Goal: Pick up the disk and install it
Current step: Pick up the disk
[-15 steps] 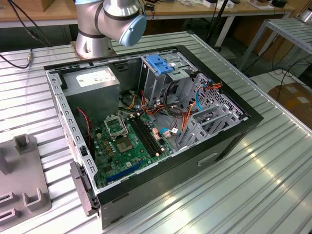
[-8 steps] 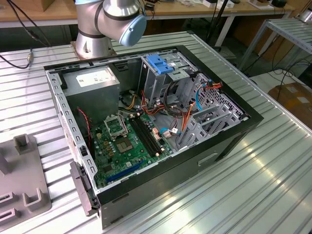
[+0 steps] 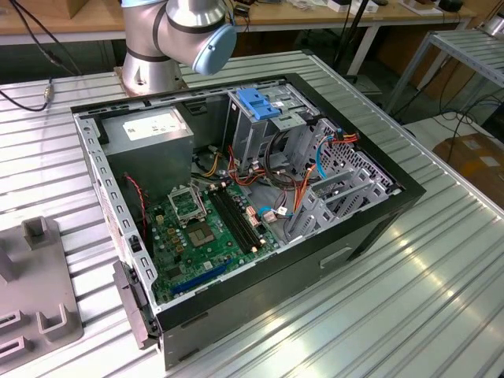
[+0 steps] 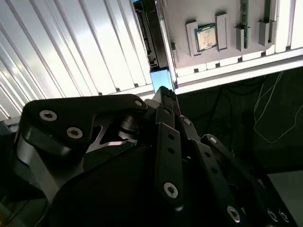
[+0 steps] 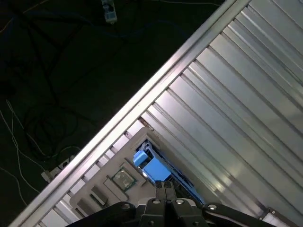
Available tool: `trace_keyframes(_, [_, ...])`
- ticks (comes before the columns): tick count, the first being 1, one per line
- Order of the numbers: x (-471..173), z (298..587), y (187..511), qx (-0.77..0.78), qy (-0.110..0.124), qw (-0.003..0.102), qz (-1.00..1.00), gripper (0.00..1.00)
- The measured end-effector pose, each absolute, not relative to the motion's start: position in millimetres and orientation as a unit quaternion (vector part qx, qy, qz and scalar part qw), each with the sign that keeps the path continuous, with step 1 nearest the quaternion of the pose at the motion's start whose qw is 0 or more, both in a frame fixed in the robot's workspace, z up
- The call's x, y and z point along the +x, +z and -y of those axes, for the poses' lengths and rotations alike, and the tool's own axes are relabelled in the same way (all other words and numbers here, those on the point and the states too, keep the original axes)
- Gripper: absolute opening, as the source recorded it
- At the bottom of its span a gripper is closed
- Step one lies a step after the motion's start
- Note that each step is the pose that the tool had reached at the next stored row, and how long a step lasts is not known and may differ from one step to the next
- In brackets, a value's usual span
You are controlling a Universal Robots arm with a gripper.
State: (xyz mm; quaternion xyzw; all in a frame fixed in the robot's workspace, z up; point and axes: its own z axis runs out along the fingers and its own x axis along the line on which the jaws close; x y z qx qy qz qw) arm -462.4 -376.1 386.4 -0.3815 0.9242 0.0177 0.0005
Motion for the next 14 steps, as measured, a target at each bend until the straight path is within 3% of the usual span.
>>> trace_keyframes(14, [-462.3,376.1,383.5,-0.524,0.017,-0.002,-0.851,0.1])
